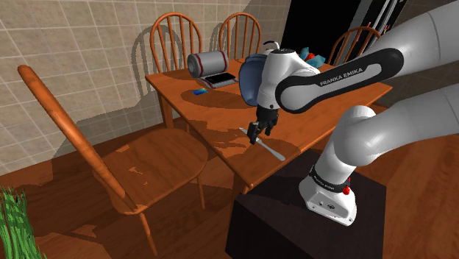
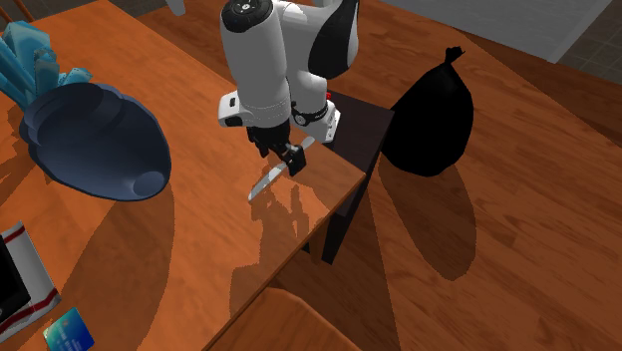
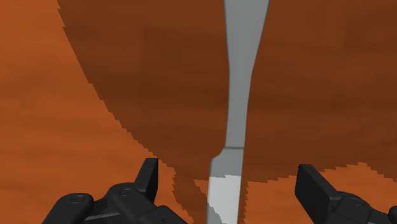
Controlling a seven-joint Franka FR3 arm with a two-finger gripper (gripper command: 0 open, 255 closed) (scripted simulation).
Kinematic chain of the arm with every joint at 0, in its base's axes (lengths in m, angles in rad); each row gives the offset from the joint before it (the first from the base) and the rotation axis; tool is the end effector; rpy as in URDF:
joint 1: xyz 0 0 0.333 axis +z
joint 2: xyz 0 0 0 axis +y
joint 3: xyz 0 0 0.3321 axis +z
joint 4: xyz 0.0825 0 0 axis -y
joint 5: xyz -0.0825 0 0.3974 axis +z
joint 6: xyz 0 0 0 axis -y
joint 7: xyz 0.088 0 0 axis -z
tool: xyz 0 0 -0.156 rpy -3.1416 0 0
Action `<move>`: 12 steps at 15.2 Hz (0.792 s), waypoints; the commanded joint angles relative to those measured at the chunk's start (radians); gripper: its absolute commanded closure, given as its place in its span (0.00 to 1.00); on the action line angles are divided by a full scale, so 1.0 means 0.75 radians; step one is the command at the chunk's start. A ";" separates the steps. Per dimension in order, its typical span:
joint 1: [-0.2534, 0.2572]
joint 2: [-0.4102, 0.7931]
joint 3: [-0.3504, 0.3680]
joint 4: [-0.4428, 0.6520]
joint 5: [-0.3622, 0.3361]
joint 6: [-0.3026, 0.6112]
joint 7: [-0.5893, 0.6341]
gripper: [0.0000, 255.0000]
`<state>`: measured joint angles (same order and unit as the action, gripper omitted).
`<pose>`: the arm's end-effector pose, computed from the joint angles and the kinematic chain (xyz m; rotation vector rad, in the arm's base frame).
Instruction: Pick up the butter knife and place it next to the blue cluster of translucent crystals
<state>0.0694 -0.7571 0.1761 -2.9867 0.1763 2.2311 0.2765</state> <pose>0.2782 0.0635 0.2946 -3.1100 0.2919 0.0063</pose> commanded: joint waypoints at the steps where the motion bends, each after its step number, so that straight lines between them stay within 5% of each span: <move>1: 0.000 0.000 0.000 0.000 0.000 0.001 0.000 0.00; 2: 0.000 0.000 0.000 0.000 0.000 0.001 0.000 1.00; 12: -0.001 -0.016 -0.002 0.010 -0.003 -0.027 0.001 1.00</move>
<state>0.0690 -0.7662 0.1747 -2.9842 0.1750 2.2200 0.2763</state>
